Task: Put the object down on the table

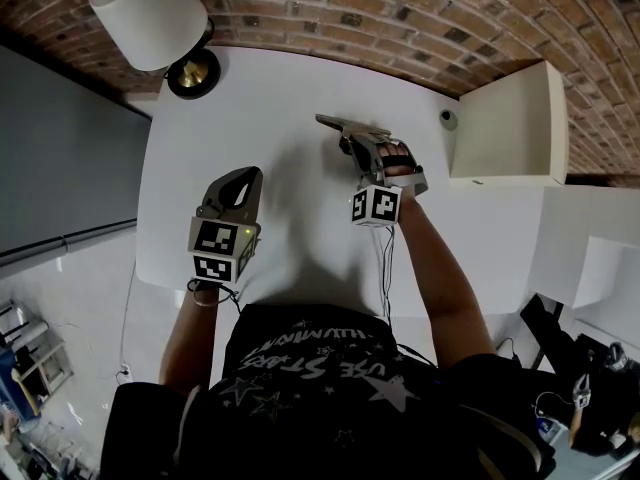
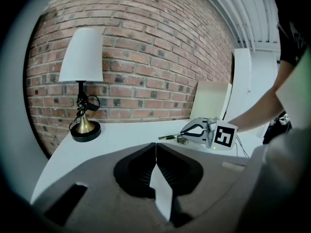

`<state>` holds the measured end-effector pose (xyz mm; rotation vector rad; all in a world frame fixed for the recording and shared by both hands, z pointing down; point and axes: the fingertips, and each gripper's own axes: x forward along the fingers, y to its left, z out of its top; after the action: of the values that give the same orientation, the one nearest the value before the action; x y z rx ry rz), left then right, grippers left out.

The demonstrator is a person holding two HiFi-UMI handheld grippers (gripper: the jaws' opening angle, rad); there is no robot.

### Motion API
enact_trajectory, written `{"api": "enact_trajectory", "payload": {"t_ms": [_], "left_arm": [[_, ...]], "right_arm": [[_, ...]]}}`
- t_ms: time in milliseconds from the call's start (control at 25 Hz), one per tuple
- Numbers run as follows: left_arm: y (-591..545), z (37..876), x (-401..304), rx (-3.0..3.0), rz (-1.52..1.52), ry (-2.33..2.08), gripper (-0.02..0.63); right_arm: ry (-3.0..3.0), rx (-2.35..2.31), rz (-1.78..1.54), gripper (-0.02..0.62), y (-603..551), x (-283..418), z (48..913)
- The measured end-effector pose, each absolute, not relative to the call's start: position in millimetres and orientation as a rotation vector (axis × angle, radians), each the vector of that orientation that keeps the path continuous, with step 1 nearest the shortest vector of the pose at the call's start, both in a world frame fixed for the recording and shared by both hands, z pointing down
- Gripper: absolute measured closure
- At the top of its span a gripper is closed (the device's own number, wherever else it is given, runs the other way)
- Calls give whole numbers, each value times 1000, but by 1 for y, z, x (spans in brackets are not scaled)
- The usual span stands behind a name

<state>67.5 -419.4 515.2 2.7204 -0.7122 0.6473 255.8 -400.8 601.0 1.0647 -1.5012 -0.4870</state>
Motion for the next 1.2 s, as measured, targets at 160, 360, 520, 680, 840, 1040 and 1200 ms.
{"api": "enact_trajectory", "payload": {"t_ms": [160, 360, 520, 680, 840, 1040, 1200], "left_arm": [[-419, 515, 68, 2721, 648, -715, 586], [-417, 513, 66, 2721, 645, -724, 586], [-416, 512, 64, 2720, 647, -734, 586], [-413, 508, 63, 2722, 636, -740, 586], [-411, 503, 61, 2734, 625, -756, 586], [-404, 484, 58, 2755, 584, -785, 586], [-395, 470, 50, 2770, 561, -819, 586]], "right_arm": [[-1499, 1073, -491, 583, -399, 256, 603], [-1488, 1076, -471, 574, -399, 253, 604], [-1481, 1073, -477, 572, -397, 253, 605], [-1495, 1097, -455, 551, -394, 253, 604], [-1528, 1123, -413, 463, -389, 249, 599], [-1533, 1148, -422, 451, -377, 245, 582], [-1542, 1202, -445, 451, -370, 242, 558]]}}
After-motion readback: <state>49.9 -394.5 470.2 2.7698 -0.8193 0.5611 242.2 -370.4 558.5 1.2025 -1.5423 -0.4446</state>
